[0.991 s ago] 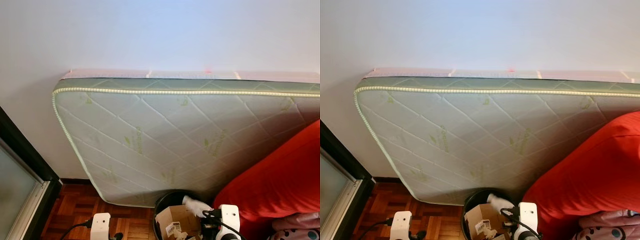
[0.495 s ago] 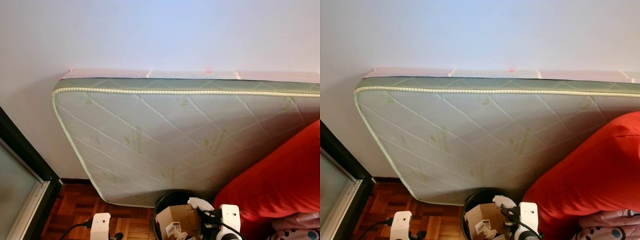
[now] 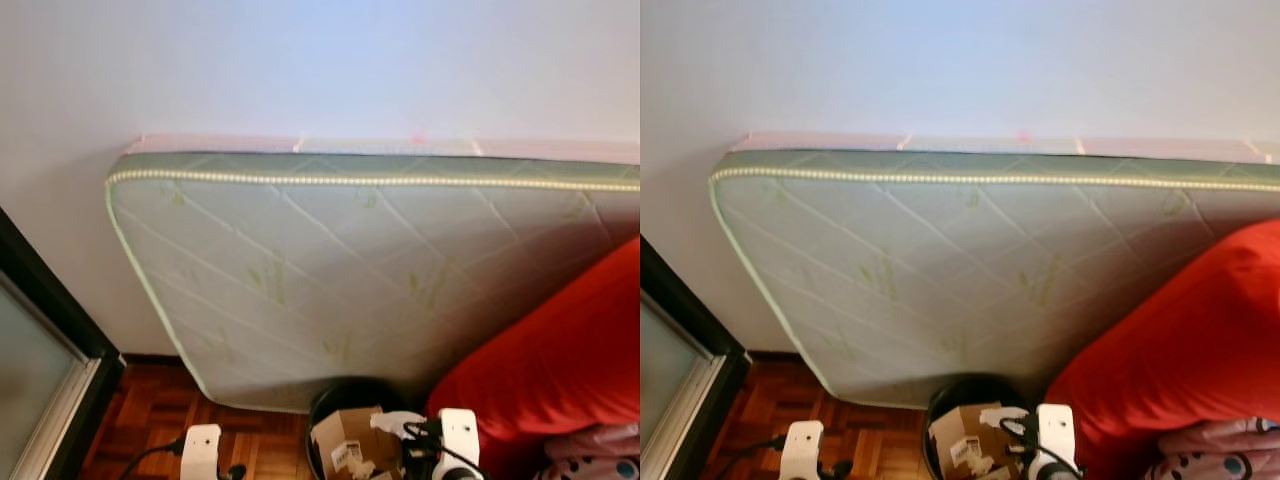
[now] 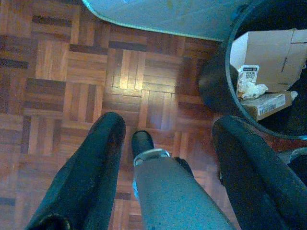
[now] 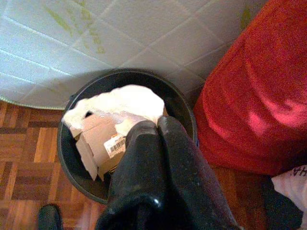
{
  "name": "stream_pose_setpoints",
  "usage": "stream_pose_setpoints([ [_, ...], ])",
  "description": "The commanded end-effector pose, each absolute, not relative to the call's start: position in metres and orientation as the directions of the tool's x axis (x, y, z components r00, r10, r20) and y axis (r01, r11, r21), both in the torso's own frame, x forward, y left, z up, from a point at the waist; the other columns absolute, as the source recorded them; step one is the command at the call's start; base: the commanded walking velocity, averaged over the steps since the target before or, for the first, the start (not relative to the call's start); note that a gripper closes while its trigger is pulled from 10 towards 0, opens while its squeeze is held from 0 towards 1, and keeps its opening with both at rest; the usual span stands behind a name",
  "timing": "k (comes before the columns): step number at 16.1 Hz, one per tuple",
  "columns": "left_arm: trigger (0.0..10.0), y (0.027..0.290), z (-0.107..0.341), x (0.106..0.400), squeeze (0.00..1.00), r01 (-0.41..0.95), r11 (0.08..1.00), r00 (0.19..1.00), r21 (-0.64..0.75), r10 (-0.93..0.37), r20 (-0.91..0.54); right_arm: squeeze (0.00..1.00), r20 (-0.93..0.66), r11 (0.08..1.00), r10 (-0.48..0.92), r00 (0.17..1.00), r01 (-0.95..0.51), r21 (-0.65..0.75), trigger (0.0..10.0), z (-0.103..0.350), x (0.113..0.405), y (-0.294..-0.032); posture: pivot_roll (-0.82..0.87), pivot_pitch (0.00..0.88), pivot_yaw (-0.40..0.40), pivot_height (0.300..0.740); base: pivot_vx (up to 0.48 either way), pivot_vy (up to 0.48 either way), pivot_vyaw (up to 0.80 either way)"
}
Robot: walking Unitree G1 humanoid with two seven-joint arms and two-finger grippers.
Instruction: Clean up the room
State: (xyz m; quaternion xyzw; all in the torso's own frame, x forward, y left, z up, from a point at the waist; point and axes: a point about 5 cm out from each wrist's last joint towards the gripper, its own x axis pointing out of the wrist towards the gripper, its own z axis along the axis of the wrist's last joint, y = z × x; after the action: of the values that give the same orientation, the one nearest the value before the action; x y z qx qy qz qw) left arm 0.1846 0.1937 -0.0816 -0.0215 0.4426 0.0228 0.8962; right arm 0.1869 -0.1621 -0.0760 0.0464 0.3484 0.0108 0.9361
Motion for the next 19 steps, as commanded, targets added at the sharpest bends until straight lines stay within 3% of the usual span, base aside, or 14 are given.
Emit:
stream_pose_setpoints([
  [1, 10.0, 0.193, -0.083, 0.181, 0.0, -0.068, 0.997, 0.595, -0.022, 0.023, -0.803, 0.0, -0.652, 0.994, 0.05, 0.757, 0.023, 0.103, 10.0, -0.077, 0.185, -0.164, -0.07, 0.0, -0.033, 0.672, 0.0, 0.0, 0.0],
  [3, 10.0, 0.195, -0.082, 0.183, 0.0, -0.063, 0.998, 0.612, 0.006, 0.043, -0.79, 0.0, -0.647, 0.994, 0.051, 0.761, 0.023, 0.106, 10.0, -0.076, 0.185, -0.163, -0.07, 0.0, -0.031, 0.672, 0.0, 0.0, 0.0],
  [6, 10.0, 0.201, -0.073, 0.191, 0.0, -0.095, 0.989, 0.716, 0.114, 0.147, -0.683, 0.0, -0.642, 0.994, 0.052, 0.765, 0.024, 0.11, 10.0, -0.076, 0.185, -0.164, -0.07, 0.0, -0.035, 0.672, 0.0, 0.0, 0.0],
  [8, 10.0, 0.215, -0.024, 0.253, 0.0, -0.135, 0.98, 0.877, 0.143, 0.186, -0.442, 0.0, -0.641, 0.993, 0.055, 0.766, 0.023, 0.113, 10.0, -0.076, 0.185, -0.164, -0.07, 0.0, -0.036, 0.672, 0.0, 0.0, 0.0],
  [9, 10.0, 0.218, -0.006, 0.271, 0.0, -0.155, 0.978, 0.911, 0.141, 0.197, -0.361, 0.0, -0.637, 0.992, 0.061, 0.768, 0.022, 0.122, 10.0, -0.076, 0.185, -0.164, -0.06, 0.0, -0.036, 0.672, 0.0, 0.0, 0.0],
  [16, 10.0, 0.21, 0.005, 0.276, 0.0, -0.156, 0.987, 0.955, 0.032, 0.159, -0.251, 0.0, -0.642, 0.992, 0.075, 0.763, 0.007, 0.124, 10.0, -0.076, 0.185, -0.163, -0.06, 0.0, -0.037, 0.672, 0.0, 0.0, 0.0],
  [19, 10.0, 0.208, 0.006, 0.277, 0.0, -0.134, 0.991, 0.96, 0.014, 0.133, -0.247, 0.0, -0.654, 0.994, 0.073, 0.753, -0.004, 0.106, 10.0, -0.077, 0.184, -0.163, -0.07, 0.0, -0.033, 0.645, 0.0, 0.0, 0.0],
])
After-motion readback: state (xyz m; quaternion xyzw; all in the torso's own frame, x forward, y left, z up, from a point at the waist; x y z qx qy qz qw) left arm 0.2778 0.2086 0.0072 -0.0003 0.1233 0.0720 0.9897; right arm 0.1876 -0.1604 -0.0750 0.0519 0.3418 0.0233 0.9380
